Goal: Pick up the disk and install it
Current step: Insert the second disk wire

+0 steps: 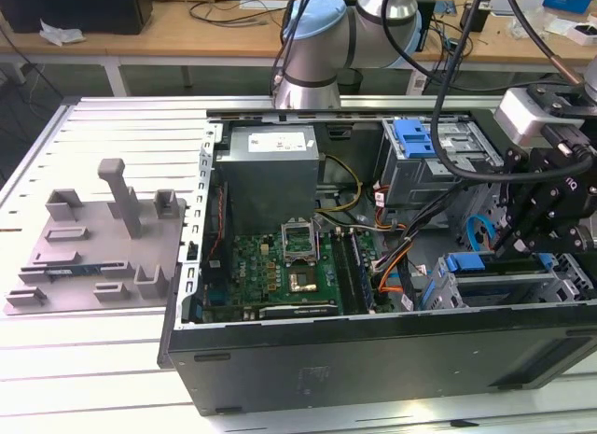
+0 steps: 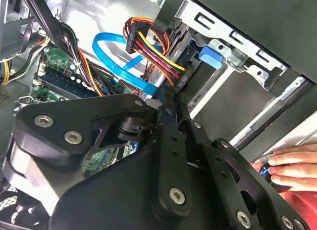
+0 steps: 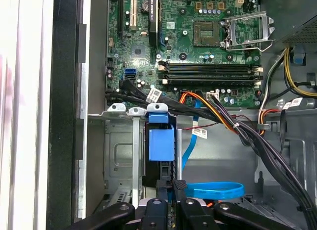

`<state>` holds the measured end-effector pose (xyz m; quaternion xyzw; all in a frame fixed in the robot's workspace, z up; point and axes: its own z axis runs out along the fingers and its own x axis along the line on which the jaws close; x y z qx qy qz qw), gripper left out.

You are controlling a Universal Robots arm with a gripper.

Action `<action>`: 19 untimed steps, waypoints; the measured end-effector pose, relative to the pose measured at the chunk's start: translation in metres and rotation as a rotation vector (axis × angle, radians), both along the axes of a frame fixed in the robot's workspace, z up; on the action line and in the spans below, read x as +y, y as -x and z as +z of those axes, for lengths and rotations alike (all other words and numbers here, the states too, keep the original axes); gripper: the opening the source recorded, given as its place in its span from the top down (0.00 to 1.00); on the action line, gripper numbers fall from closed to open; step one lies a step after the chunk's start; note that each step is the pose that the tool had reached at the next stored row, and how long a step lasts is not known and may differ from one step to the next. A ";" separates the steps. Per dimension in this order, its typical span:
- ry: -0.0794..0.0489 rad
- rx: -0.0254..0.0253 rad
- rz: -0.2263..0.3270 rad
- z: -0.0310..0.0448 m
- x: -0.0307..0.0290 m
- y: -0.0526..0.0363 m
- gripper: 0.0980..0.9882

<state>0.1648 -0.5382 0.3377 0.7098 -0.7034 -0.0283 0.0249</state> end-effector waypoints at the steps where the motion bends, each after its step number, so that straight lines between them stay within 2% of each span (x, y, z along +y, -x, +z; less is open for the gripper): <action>1: 0.000 -0.0001 0.000 0.0001 0.0000 0.0000 0.93; 3: -0.001 -0.0001 0.000 0.0009 0.0000 0.0000 0.91; 6: 0.000 0.0000 0.000 0.0024 0.0000 0.0000 0.71; 8: 0.000 0.0000 0.000 0.0044 0.0001 0.0000 0.71; 9: 0.000 0.0000 0.000 0.0065 0.0003 0.0000 0.64; 11: 0.006 0.0000 0.000 0.0094 0.0021 0.0000 0.64; 13: 0.024 0.0004 0.000 0.0111 0.0080 -0.0001 0.64; 14: 0.046 0.0021 0.000 0.0118 0.0129 0.0000 0.64; 16: 0.073 0.0046 0.001 0.0121 0.0172 0.0000 0.64; 17: 0.094 0.0057 0.001 0.0125 0.0202 0.0001 0.64; 19: 0.119 0.0064 0.003 0.0132 0.0234 0.0006 0.64</action>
